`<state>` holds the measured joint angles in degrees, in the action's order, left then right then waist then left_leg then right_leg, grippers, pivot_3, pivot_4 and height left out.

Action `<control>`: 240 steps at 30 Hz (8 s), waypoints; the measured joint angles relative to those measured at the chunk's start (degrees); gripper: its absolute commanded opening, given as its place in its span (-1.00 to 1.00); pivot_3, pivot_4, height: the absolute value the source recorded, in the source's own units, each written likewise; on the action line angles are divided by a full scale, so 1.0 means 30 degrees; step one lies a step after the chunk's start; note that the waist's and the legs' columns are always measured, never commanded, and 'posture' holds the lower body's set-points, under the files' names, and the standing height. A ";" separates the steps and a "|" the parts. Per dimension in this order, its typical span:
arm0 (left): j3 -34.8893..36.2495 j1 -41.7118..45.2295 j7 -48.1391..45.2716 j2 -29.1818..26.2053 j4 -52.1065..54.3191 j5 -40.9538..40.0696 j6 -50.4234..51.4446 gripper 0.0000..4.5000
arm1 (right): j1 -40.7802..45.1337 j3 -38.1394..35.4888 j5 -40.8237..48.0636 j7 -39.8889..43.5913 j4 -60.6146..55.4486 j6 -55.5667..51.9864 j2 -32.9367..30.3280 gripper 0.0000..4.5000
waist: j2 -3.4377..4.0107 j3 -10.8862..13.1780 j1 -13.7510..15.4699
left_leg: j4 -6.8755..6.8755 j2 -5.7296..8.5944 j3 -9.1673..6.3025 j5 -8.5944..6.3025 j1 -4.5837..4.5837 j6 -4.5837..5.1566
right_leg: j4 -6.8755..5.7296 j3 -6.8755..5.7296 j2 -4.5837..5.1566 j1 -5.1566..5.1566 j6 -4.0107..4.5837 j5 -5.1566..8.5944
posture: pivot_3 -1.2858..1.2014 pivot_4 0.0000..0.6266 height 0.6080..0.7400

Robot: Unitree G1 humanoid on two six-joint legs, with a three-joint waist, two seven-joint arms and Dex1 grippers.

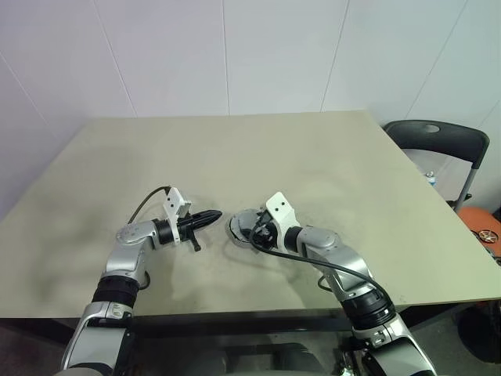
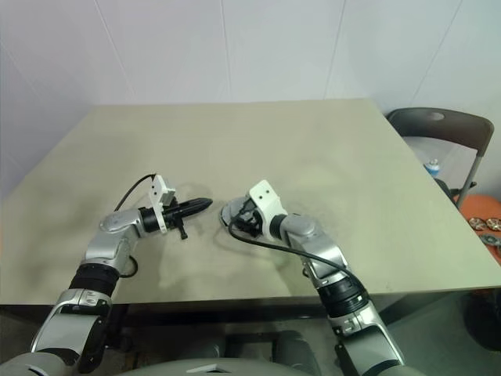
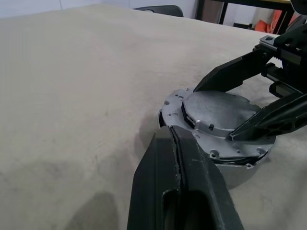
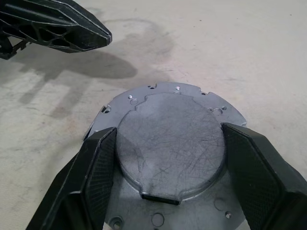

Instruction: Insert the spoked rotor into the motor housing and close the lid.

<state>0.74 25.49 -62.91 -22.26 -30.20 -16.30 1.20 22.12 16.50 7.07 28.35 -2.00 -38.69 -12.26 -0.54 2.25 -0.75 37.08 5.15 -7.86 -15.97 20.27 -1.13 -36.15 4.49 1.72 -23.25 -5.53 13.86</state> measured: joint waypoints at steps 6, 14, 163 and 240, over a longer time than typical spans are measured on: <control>0.0003 -0.0031 -0.0227 -0.0004 0.0157 -0.0095 0.0201 -1.00 | 0.0134 -0.0023 0.0016 -0.0131 -0.0032 -0.0538 0.0177 0.35 | -0.0004 -0.0003 -0.0004 | 0.0000 -0.0001 0.0000 0.0000 -0.0007 0.0000 | 0.0000 0.0000 -0.0003 0.0007 0.0000 0.0000 | 0.03 -1.00 1.00; 0.0049 -0.0460 -0.1208 -0.0310 0.1118 -0.0637 0.0374 -1.00 | 0.0206 -0.0370 0.0153 -0.0482 0.0022 -0.1205 0.0725 0.35 | -0.0015 -0.0011 -0.0056 | -0.0002 -0.0012 -0.0001 0.0000 -0.0023 -0.0001 | -0.0002 0.0001 -0.0005 0.0014 0.0006 -0.0003 | 0.03 -1.00 1.00; -0.1174 0.0431 -0.1059 0.1076 0.0399 -0.0172 0.0428 -1.00 | 0.0680 0.0400 -0.0449 0.2024 0.1571 0.0225 -0.0675 0.35 | -0.0018 -0.0051 0.0023 | -0.0103 -0.0025 -0.0007 0.0000 -0.0274 -0.0012 | 0.0080 -0.0015 0.0007 0.0268 -0.0069 0.0062 | 0.03 -1.00 1.00; -0.3682 0.2007 -0.0590 0.0670 -0.2313 0.3663 -0.1701 -1.00 | 0.0186 -0.7049 0.6260 0.0323 0.2676 -0.8230 0.2249 0.99 | 0.0123 -0.0428 -0.0135 | -0.0388 -0.0076 -0.0073 -0.0237 -0.0600 0.0000 | 0.0363 -0.0095 0.0074 0.0610 -0.0108 0.0364 | 0.03 -1.00 1.00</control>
<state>-10.31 31.51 -64.69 -20.25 -37.14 -5.31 -3.90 22.68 -4.64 25.85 29.32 6.03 -63.38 -5.51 -0.17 0.97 -1.15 35.92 4.92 -8.08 -16.68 18.47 -1.13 -35.06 4.20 1.94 -21.42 -5.85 14.95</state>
